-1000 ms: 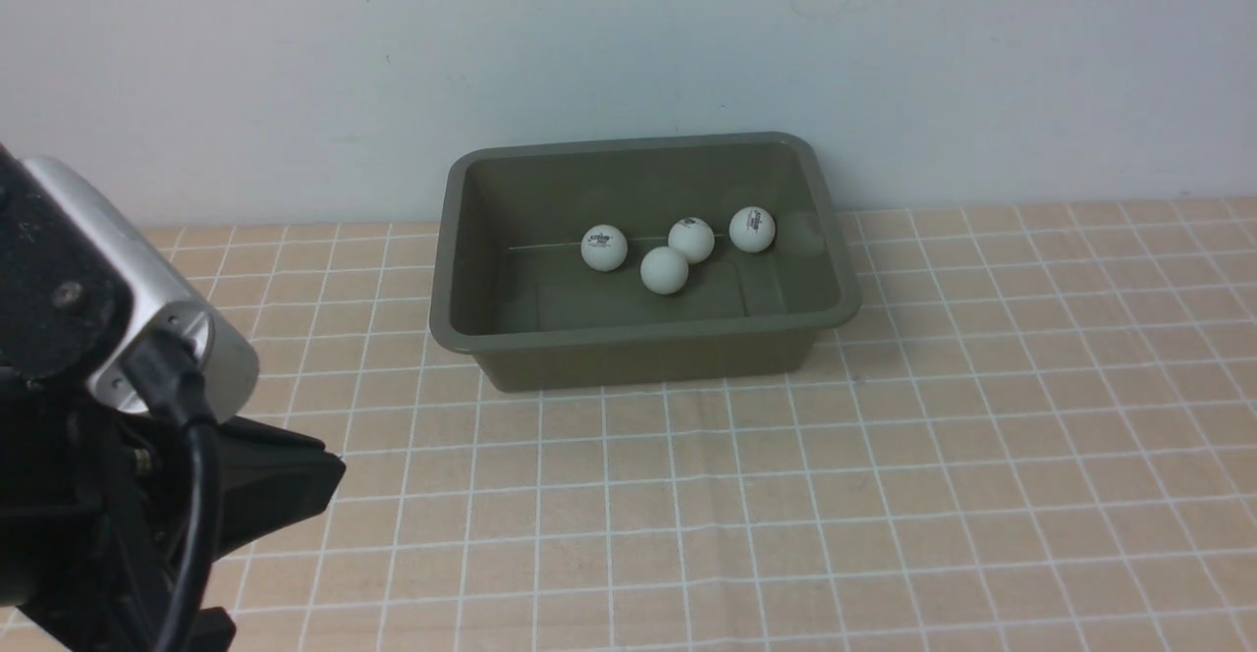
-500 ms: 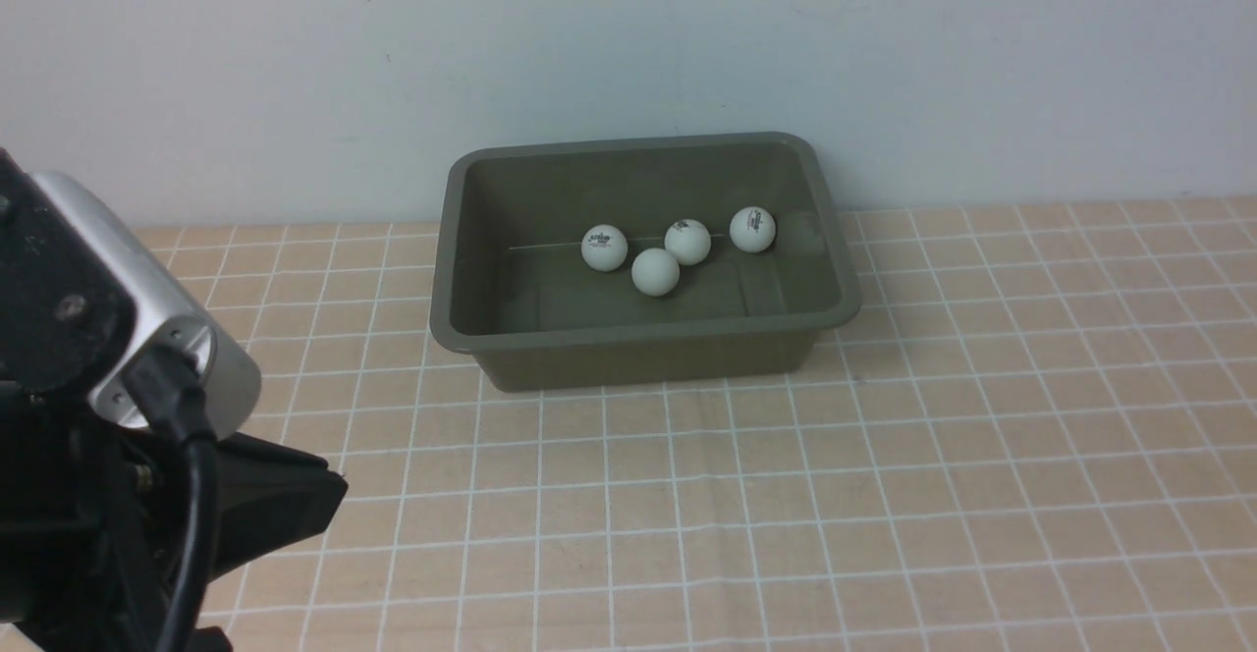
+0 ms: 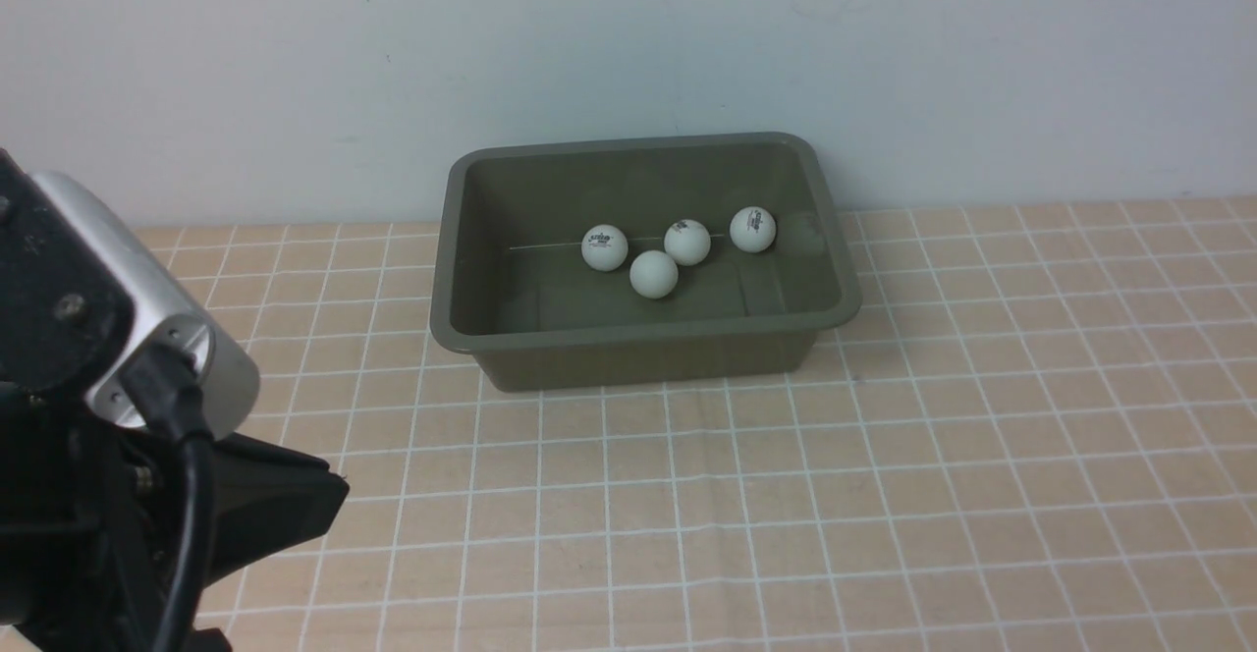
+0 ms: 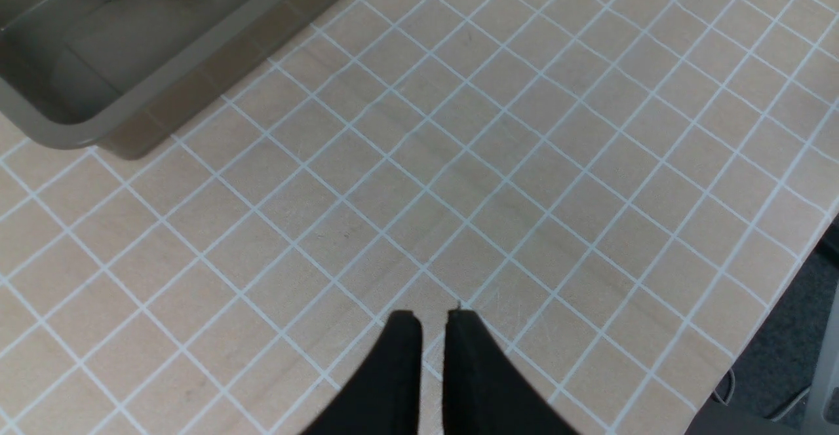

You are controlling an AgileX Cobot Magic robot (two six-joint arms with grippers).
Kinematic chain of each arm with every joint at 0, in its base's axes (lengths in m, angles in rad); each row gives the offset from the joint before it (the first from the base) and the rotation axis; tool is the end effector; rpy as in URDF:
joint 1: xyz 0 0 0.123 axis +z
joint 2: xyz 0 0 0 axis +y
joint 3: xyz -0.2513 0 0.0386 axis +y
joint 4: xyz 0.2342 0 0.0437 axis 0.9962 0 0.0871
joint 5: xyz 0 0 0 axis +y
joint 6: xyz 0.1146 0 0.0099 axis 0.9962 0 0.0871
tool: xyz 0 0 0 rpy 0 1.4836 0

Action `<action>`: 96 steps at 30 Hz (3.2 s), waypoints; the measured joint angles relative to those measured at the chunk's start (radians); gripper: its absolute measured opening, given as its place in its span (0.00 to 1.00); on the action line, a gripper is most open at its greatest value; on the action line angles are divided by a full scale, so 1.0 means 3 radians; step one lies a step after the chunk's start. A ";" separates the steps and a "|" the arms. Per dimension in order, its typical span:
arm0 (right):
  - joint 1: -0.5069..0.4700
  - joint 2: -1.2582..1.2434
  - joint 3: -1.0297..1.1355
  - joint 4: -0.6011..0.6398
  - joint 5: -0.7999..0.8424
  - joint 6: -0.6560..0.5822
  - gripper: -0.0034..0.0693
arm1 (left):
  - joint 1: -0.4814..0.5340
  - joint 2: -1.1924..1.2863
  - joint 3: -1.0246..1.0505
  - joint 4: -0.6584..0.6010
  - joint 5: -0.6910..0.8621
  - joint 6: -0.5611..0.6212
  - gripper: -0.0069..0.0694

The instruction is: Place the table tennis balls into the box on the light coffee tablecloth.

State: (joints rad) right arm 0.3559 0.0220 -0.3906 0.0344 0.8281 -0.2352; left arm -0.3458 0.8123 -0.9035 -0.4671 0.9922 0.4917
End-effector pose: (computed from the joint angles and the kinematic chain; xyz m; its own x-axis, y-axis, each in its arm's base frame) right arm 0.0547 0.0234 0.2504 -0.2552 -0.3192 -0.9127 -0.4338 0.8814 -0.1870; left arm 0.1372 -0.0956 0.3233 -0.5067 0.3999 -0.7638 0.7000 0.7080 -0.0936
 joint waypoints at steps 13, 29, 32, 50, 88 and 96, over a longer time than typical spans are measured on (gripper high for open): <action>0.0000 -0.0125 0.0363 -0.0040 -0.0856 0.0172 0.34 | 0.0000 0.0000 0.0000 -0.0027 0.0001 0.0000 0.10; 0.0000 -0.0125 0.0887 -0.0377 -0.1331 0.0239 0.34 | 0.0000 0.0000 0.0000 -0.0146 0.0093 0.0014 0.10; 0.0000 -0.0125 0.0913 -0.0262 -0.1256 0.0391 0.34 | 0.0000 0.0000 0.0000 -0.0150 0.0111 0.0026 0.10; 0.0000 -0.0125 0.0946 -0.0256 -0.0974 0.0610 0.34 | 0.0000 0.0000 0.0000 -0.0662 -0.0184 0.0150 0.10; 0.0000 -0.0125 0.0946 -0.0257 -0.0958 0.0616 0.34 | 0.1329 -0.2026 0.2337 -0.0595 -0.2499 0.1047 0.10; 0.0000 -0.0125 0.0946 -0.0257 -0.0958 0.0616 0.34 | 0.1329 -0.2623 0.2842 -0.0867 -0.2640 0.1017 0.10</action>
State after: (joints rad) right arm 0.3559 -0.0155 -0.1069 -0.0427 0.5405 -0.0503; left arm 0.0529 0.0255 -0.0509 -0.7271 0.2002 0.7970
